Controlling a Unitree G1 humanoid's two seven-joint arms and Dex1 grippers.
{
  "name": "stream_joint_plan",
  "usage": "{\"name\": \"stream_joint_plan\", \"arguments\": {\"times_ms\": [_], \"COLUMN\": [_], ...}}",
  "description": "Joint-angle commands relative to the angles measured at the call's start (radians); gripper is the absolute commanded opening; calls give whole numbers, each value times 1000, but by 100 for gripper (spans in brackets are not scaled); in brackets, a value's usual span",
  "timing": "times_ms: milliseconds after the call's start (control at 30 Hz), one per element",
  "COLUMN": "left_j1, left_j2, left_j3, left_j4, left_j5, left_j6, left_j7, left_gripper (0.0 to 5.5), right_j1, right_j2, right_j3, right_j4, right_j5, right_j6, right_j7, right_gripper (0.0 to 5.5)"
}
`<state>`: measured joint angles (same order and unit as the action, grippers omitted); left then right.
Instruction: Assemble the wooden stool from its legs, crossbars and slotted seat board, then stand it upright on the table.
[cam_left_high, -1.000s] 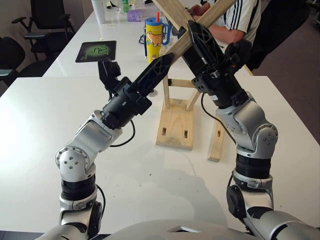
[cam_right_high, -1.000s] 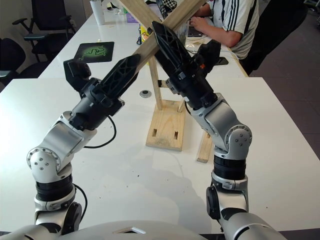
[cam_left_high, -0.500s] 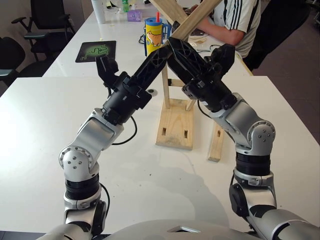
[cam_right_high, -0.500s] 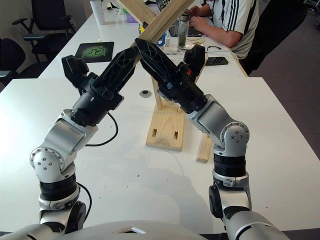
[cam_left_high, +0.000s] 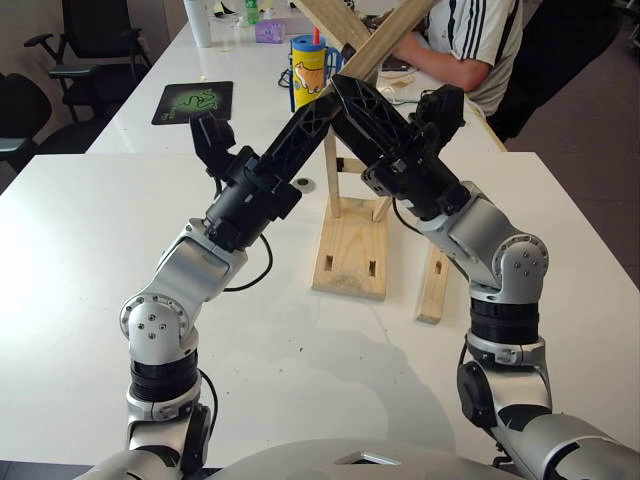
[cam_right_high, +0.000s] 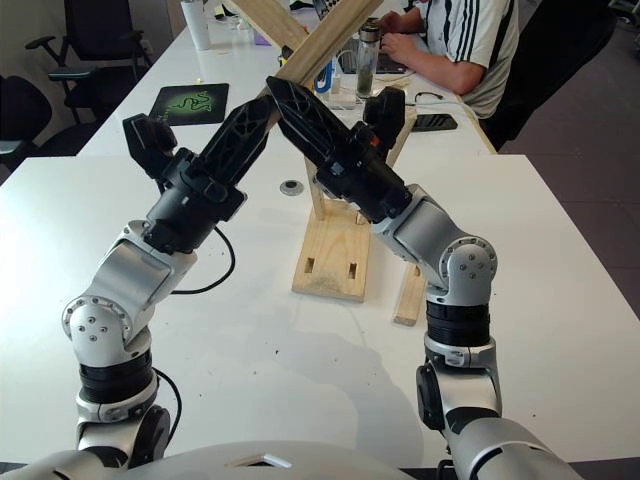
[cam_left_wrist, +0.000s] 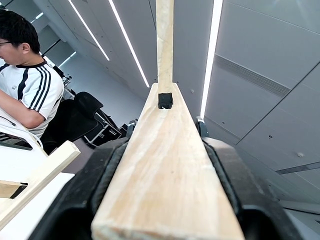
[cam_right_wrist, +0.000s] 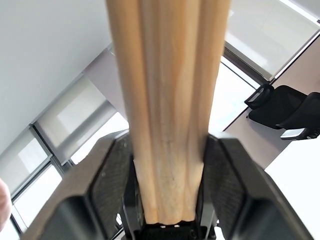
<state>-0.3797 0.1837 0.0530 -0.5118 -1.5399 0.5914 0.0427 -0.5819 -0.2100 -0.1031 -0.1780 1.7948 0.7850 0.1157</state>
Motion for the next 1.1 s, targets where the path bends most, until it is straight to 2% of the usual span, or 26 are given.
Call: {"name": "stream_joint_plan", "arguments": {"times_ms": [33,133,267,567,600,733,867,1000,1100], "left_j1": [7,5,11,19,20,18,11,1,0], "left_j2": [27,35,41,40,40,47,74,190,337], "left_j3": [-5,-4,-1,-5,-7,-9,19,38,-48], "left_j4": [30,37,42,52,52,47,36,-41,-117], "left_j5": [21,17,9,-9,-8,-2,15,146,477], "left_j6": [27,34,38,42,43,51,50,71,55], "left_j7": [16,7,-5,-14,-15,-12,-18,-64,-114], "left_gripper": [203,203,203,203,239,292,295,295,295], "right_j1": [-26,-23,-28,-35,-35,-37,-65,-105,-129], "right_j2": [12,16,24,37,38,39,24,34,58], "right_j3": [-14,-21,-43,-69,-71,-83,-118,-177,-212], "right_j4": [-45,-54,-46,-42,-42,-27,47,107,134], "right_j5": [36,41,62,93,92,31,-70,-19,31], "right_j6": [-6,-15,-33,-50,-52,-69,-123,-157,-192], "right_j7": [5,-7,-23,-33,-33,-43,-60,-125,-224], "right_gripper": [236,236,203,203,203,203,203,203,203]}}
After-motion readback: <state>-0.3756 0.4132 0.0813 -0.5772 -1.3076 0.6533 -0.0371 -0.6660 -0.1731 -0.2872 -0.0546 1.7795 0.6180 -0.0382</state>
